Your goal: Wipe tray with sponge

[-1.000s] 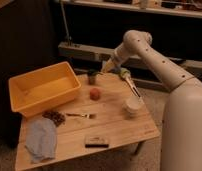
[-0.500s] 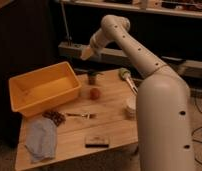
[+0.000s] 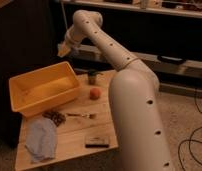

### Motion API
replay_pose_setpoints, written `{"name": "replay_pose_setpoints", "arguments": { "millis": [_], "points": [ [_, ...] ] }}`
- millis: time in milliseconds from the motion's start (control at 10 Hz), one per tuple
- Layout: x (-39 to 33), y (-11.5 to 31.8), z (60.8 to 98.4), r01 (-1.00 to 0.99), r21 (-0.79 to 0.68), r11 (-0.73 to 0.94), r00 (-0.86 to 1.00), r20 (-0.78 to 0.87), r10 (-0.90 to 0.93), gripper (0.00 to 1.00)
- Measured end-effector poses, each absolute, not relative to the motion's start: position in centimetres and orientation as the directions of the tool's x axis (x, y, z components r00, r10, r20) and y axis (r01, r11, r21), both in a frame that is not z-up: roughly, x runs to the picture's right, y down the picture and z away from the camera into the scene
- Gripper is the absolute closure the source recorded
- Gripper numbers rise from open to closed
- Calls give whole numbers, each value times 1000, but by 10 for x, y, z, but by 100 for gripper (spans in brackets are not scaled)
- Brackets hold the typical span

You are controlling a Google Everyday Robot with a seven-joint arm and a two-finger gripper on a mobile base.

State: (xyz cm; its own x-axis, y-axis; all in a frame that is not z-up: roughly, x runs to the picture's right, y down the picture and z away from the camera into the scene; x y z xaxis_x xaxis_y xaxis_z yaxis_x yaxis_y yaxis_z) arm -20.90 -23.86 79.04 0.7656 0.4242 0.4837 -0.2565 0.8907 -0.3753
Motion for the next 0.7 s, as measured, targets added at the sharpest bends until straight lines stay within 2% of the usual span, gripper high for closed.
{"name": "replay_pose_setpoints", "arguments": {
  "millis": [300, 700],
  "points": [
    [-273, -207, 796, -147, -373, 916, 793, 508, 335, 100],
    [-311, -155, 851, -54, -444, 894, 808, 507, 300, 100]
  ]
}}
